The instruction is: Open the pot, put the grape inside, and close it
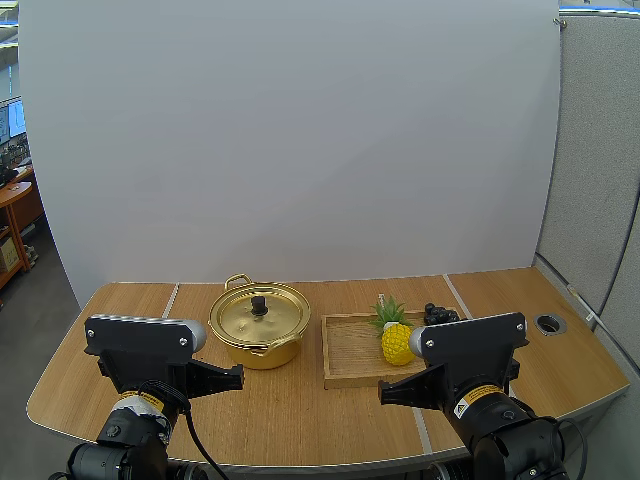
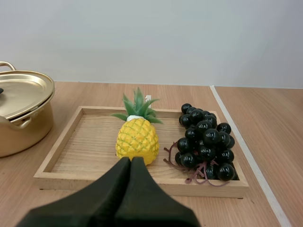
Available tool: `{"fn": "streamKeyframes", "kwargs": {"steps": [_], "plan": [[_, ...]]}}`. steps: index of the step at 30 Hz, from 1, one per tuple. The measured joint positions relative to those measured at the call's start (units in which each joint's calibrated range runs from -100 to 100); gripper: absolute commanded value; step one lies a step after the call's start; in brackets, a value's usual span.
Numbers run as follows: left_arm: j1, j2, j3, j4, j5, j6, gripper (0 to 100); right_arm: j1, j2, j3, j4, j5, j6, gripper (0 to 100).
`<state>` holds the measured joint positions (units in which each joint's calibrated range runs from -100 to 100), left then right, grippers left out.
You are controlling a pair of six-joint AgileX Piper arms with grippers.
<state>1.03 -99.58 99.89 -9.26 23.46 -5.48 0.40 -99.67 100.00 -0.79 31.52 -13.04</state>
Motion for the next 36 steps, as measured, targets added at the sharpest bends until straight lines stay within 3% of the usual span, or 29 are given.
{"fn": "streamKeyframes", "kwargs": {"steps": [23, 30, 36], "plan": [[0.00, 0.0, -0.4, 0.0, -0.1, 0.0, 0, 0.0, 0.0, 0.0, 0.8, 0.0, 0.0, 0], [0.00, -0.1, -7.7, 0.0, -0.2, 0.0, 0, 0.0, 0.0, -0.4, 1.1, 0.0, 0.0, 0], [0.00, -0.1, -13.9, 0.0, -0.1, 0.0, 0, 0.0, 0.0, -7.9, 0.8, -0.4, 0.0, 0]]}}
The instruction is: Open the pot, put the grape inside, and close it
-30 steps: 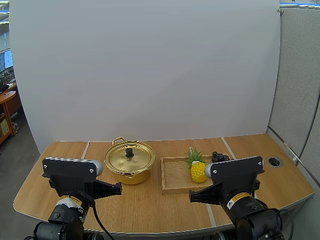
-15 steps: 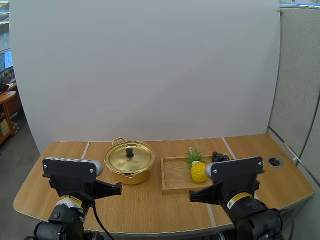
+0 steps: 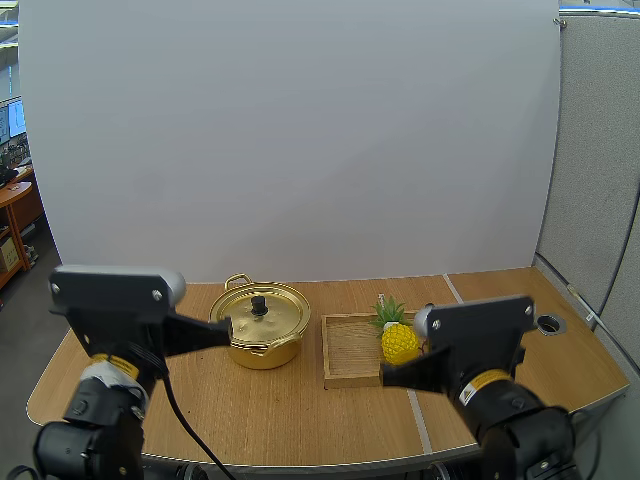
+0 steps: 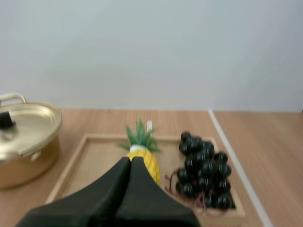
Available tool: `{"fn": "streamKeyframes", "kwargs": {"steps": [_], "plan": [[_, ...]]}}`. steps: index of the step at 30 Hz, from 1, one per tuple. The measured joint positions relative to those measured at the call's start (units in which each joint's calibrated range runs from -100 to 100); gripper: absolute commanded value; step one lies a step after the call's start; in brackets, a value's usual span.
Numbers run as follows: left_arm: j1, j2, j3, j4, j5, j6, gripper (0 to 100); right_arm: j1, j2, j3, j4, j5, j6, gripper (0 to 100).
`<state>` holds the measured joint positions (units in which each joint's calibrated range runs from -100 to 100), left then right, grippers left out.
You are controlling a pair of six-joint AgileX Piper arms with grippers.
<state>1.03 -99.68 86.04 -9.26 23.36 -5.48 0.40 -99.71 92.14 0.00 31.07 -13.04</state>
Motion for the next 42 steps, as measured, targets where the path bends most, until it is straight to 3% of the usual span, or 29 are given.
{"fn": "streamKeyframes", "kwargs": {"steps": [11, 18, 21, 30, 38, 42], "plan": [[0.00, -0.1, -12.7, 0.8, 2.1, 0.0, 0, 0.0, -0.1, -13.6, -2.6, 3.3, 0.0, 0], [0.00, -0.3, -21.5, 3.9, 9.1, 0.0, 0, 0.0, -0.3, -29.0, -3.3, 23.3, 0.0, 0], [0.00, -0.3, -30.6, 6.1, 22.7, 0.0, 0, 0.0, -0.3, -34.3, -3.4, 32.4, 0.0, 0], [0.00, -0.3, -42.9, 6.1, 46.4, 0.0, 0, 0.0, -0.3, -44.7, -3.4, 52.0, 0.0, 0], [0.00, 0.1, -46.0, 6.1, 62.6, 0.0, 0, 0.0, -0.2, -50.3, -3.4, 66.4, 0.0, 0], [0.00, 4.3, -46.0, 6.1, 70.5, 0.0, 0, 0.0, 2.2, -51.3, -3.4, 68.3, 0.0, 0]]}}
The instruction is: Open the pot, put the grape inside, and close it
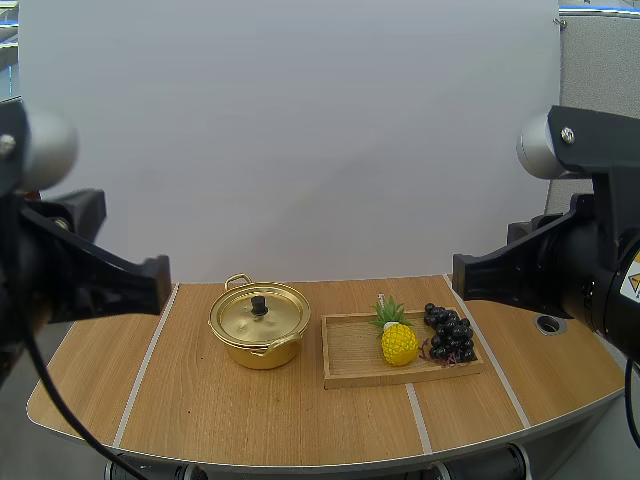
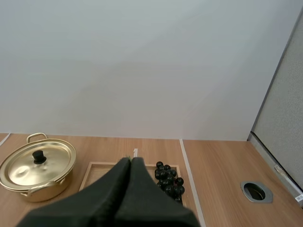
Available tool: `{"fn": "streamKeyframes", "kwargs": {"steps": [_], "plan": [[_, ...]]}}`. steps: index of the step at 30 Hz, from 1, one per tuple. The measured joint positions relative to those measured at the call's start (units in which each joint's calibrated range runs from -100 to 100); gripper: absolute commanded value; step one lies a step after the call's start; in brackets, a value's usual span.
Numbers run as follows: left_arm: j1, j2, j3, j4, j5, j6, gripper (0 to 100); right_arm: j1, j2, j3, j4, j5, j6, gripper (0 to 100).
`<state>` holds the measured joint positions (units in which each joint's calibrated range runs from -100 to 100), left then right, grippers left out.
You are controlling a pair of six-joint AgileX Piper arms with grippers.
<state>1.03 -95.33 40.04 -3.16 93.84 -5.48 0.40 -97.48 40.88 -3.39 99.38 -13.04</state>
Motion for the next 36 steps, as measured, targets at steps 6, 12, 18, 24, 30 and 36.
{"fn": "streamKeyframes", "kwargs": {"steps": [6, 12, 18, 24, 30, 36], "plan": [[0.00, 6.5, 0.0, 0.0, 5.4, 0.2, 0, 0.0, 6.2, 0.0, -0.1, 0.6, 0.0, 0], [0.00, 13.7, 0.0, 0.1, 6.2, 1.4, 0, 0.0, 12.0, 0.0, -0.3, 0.6, 0.0, 0], [0.00, 21.1, 0.0, 0.1, 6.2, 3.3, 0, 0.0, 17.0, 0.0, -0.3, 0.6, 0.0, 0], [0.00, 26.4, 0.0, 0.1, 6.2, 5.4, 0, 0.0, 20.0, 0.0, -0.4, 0.6, 0.0, 0], [0.00, 39.8, 0.0, 0.1, 4.6, 9.2, 0, 0.0, 28.3, 0.0, -0.4, 0.6, 0.0, 0], [0.00, 47.0, 0.0, 0.1, 4.0, 9.5, 1, 0.0, 32.5, 0.0, -0.4, 0.6, 0.0, 0]]}}
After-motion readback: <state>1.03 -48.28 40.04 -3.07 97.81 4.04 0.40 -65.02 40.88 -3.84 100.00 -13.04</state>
